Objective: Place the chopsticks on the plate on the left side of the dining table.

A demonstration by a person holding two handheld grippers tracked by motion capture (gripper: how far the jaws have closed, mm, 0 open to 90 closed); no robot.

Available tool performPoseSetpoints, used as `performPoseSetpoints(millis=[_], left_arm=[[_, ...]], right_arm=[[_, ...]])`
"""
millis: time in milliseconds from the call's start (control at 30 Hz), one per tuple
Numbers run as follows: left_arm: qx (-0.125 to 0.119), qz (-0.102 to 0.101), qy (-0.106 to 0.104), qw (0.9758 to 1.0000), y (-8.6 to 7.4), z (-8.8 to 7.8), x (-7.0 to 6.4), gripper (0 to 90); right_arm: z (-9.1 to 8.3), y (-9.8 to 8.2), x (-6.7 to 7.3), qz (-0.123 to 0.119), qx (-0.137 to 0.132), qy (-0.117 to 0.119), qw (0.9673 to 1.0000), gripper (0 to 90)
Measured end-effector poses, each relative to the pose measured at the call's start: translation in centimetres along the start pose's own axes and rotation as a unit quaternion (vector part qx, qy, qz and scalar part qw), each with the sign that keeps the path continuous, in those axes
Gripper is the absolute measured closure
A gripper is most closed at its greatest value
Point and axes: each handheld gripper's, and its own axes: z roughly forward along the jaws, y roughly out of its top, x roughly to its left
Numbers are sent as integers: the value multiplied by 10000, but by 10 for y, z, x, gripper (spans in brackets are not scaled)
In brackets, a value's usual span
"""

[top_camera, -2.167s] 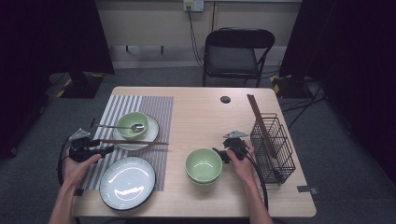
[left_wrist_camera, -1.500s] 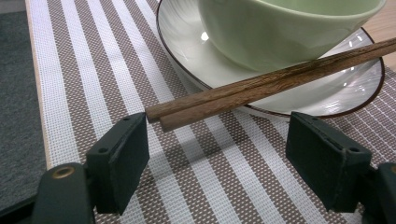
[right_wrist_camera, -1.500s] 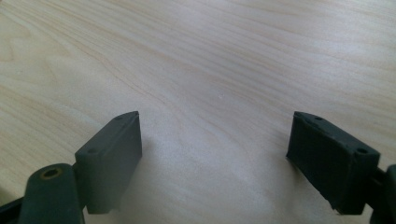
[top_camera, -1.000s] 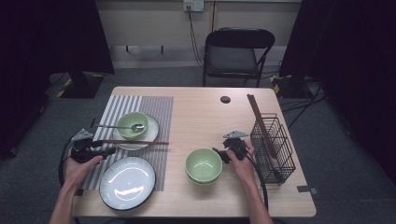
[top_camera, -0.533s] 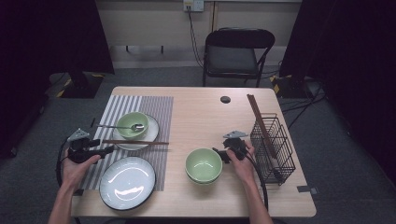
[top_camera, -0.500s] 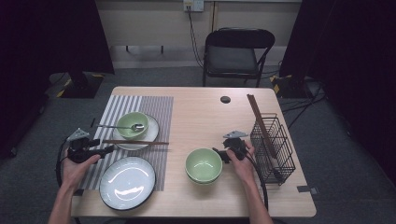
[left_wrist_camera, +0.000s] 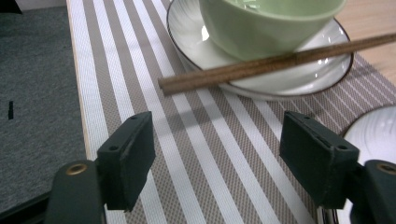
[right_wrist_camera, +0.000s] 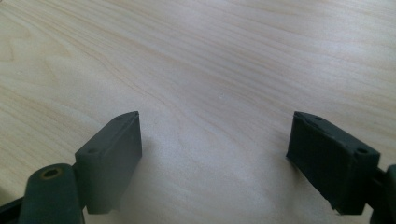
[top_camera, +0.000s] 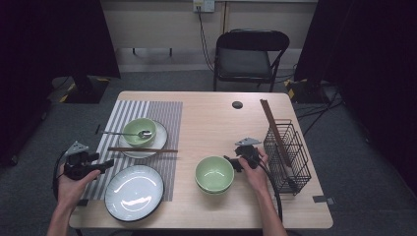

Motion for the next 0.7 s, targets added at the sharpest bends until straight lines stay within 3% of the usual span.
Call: performPoseSetpoints(millis=[300,433,533,700], left_arm=[[95,-91,248,9996,-18,4,9,244],[416,-53,357,9985,-24,18,10,269],[410,125,504,9978,-25,20,8,261],[297,112,530,9981,-27,22,8,205]], right_arm=[[0,0,0,-4,2,-1,10000,171],[0,0,0,-1,1,0,10000,171],[0,0,0,1,2,1,10000,171],[0,0,0,1,-3,-5,10000,171]])
